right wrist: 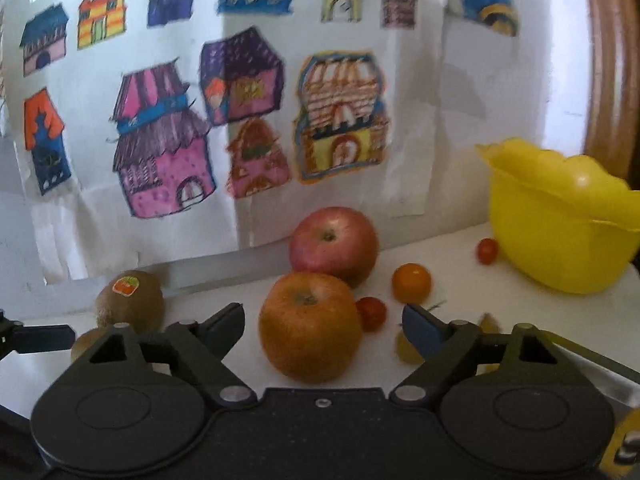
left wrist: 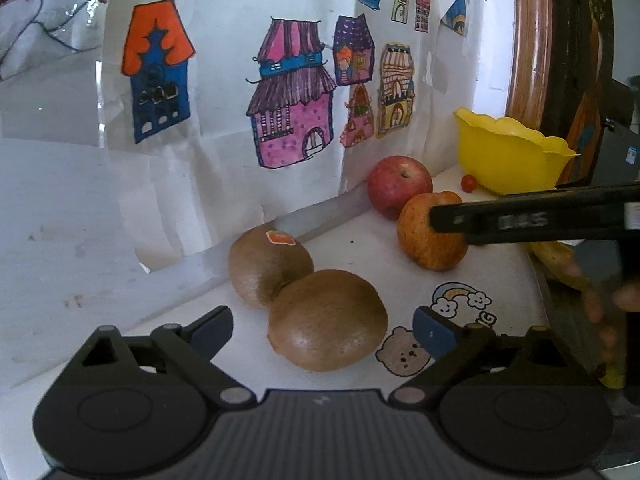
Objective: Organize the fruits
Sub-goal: 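Grasp the brown kiwi with the left tool while the right tool grasps the red apple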
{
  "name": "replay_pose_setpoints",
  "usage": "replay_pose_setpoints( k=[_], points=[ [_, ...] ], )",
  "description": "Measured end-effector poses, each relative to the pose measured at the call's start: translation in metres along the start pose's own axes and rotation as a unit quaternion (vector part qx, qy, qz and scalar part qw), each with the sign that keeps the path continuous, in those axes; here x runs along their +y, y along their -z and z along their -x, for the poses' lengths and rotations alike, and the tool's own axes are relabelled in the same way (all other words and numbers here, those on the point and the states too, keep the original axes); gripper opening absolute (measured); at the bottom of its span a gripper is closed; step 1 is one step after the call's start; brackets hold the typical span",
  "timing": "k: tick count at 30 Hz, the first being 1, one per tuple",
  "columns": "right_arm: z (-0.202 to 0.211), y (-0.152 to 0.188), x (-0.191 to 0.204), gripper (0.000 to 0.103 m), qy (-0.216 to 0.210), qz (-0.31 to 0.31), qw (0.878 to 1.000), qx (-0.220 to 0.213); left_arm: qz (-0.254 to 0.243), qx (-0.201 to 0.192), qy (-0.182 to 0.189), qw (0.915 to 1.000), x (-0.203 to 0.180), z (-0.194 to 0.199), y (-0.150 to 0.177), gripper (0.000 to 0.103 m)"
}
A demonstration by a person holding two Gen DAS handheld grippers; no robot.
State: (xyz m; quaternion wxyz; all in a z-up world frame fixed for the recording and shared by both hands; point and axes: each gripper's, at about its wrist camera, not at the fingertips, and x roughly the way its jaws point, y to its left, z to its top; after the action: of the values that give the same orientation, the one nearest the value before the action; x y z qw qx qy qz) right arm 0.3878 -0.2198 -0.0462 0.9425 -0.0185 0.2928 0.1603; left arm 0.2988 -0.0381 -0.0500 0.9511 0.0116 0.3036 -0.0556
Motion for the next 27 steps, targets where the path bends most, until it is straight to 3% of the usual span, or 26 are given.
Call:
replay_pose_setpoints(
  k=[11,21,27],
  points=[
    [-0.028,0.000,0.006,0.070,-0.004,0.013,0.999,0.030,0.012,0.020,0.015,0.9996,0.003,-0.013,0.000,0.072],
    [-0.034,-0.001,0.009,0.064,0.012,0.022,0.998,0.051,0.022,0.024,0.019,0.9993,0.006,-0.014,0.000,0.071],
    [-0.016,0.001,0.019,0.064,-0.016,0.036,0.999,0.038,0.022,0.023,0.024,0.9992,0.006,-0.011,0.001,0.070]
  ],
)
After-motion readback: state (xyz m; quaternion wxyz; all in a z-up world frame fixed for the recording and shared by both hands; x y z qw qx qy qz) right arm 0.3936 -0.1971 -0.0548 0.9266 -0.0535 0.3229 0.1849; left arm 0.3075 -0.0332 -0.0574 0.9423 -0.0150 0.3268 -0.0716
